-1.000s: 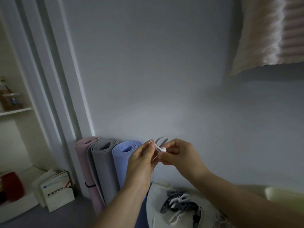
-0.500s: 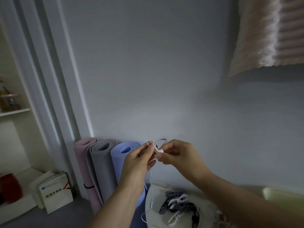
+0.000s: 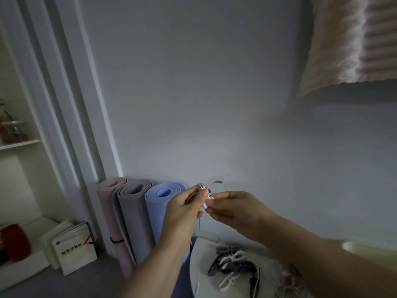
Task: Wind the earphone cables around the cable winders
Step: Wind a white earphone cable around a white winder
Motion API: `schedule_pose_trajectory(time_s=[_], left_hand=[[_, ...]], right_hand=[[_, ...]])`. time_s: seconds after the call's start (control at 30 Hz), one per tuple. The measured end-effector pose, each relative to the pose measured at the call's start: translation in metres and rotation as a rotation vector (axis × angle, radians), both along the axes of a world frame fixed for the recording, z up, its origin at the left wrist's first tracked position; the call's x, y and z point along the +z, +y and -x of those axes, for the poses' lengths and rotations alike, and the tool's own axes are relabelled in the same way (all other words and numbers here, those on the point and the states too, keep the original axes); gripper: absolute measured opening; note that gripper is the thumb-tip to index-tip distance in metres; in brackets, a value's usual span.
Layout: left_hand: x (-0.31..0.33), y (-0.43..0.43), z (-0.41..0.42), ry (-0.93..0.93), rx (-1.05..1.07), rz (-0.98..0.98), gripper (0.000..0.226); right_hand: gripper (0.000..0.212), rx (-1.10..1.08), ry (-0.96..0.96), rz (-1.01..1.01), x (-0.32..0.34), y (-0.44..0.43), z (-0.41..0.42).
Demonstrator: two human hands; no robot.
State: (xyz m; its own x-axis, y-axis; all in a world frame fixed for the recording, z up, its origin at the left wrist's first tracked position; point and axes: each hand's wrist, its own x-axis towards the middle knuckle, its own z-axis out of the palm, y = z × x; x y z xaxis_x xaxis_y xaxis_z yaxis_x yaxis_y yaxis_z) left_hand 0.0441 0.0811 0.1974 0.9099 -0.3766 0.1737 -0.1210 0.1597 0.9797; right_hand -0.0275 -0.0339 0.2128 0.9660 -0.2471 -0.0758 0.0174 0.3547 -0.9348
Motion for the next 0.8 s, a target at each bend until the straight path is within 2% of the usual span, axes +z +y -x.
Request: schedule_pose_trajectory(time_s=[0.13,0.27,0.37,0.57,0.63,0.7,0.77,0.8], left_hand=[[-0.001,0.003,0.0,-0.039,-0.024,-0.031,0.01],[0.003,0.007,-0.001,-0.076,-0.069,-0.083,0.011],[0.006,0.01,-0.001,-0.121,-0.123,-0.114,0.014],[0.01,0.012,-0.003,-0.178,-0.157,-0.101,0.017],[0.012,0.014,-0.006,-0.187,-0.158,-0.095,0.017],[0.014,0.018,-0.008,-0.197,-0.202,-0.098,0.018],[0.017,0.024,-0.008,-0.215,-0.304,-0.124,0.016],[0.019,0.026,-0.006,-0.223,-0.363,-0.14,0.015]], right_hand=[[0.013,0.02,0.047,-0.008,0.0,-0.002,0.001],[0.032,0.018,0.059,-0.022,0.002,-0.005,0.003],[0.034,0.016,0.049,0.043,0.004,-0.007,0.004],[0.034,-0.031,0.013,0.29,0.009,-0.006,0.007],[0.034,-0.044,0.045,0.464,0.014,-0.01,0.009],[0.029,-0.157,0.038,0.747,0.021,-0.016,0.011],[0.018,-0.222,-0.09,0.904,0.03,-0.021,0.013],[0.017,-0.16,-0.141,0.926,0.033,-0.022,0.012]])
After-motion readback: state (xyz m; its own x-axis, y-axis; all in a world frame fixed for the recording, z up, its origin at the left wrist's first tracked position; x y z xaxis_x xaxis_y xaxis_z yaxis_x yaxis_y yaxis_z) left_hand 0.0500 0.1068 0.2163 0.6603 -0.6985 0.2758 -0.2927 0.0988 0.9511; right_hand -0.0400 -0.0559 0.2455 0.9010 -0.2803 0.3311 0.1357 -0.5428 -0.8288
